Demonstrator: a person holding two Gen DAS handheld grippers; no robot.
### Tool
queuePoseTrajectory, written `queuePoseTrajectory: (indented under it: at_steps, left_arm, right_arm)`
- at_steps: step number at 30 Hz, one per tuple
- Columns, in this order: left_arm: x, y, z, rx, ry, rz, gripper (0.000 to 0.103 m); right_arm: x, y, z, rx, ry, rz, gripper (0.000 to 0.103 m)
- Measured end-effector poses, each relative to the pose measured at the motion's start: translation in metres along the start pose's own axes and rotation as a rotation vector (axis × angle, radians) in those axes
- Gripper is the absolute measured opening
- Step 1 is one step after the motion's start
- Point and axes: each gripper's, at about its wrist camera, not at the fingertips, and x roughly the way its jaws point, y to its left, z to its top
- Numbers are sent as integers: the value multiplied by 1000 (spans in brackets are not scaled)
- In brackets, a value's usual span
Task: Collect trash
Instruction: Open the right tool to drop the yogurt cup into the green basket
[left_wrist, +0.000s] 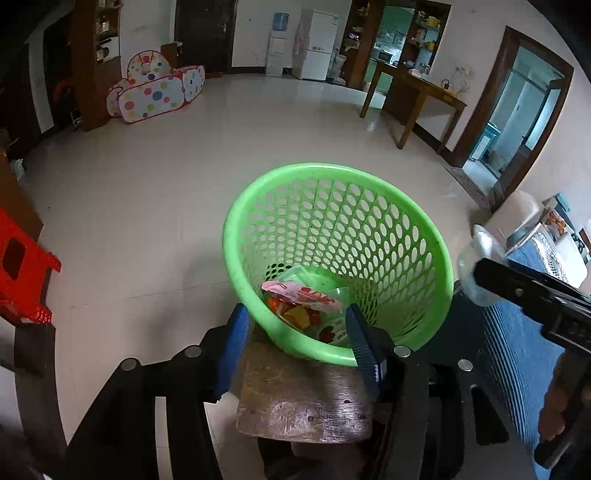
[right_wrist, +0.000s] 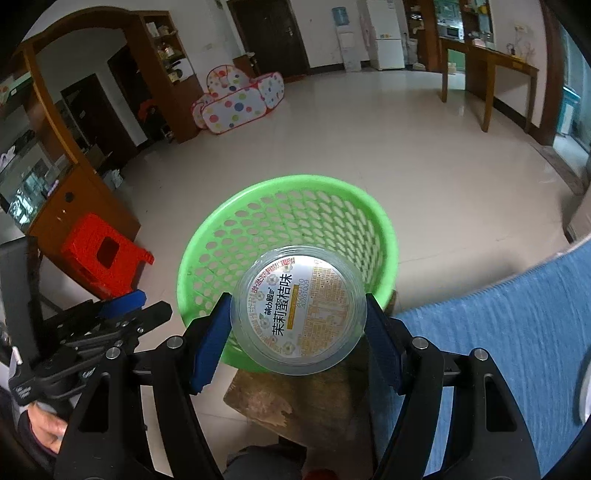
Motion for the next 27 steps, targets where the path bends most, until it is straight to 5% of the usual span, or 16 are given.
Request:
queuePoseTrajectory:
  at_steps: [12,27]
  left_arm:
    - [0,14,-3,-42,7,9,58]
    - [-22,-42,-9,31,-23,-49,63]
  right_arm:
    - [6,7,5,2,-8,18,78]
    - [-81,-38,-36,21,-83,-88,78]
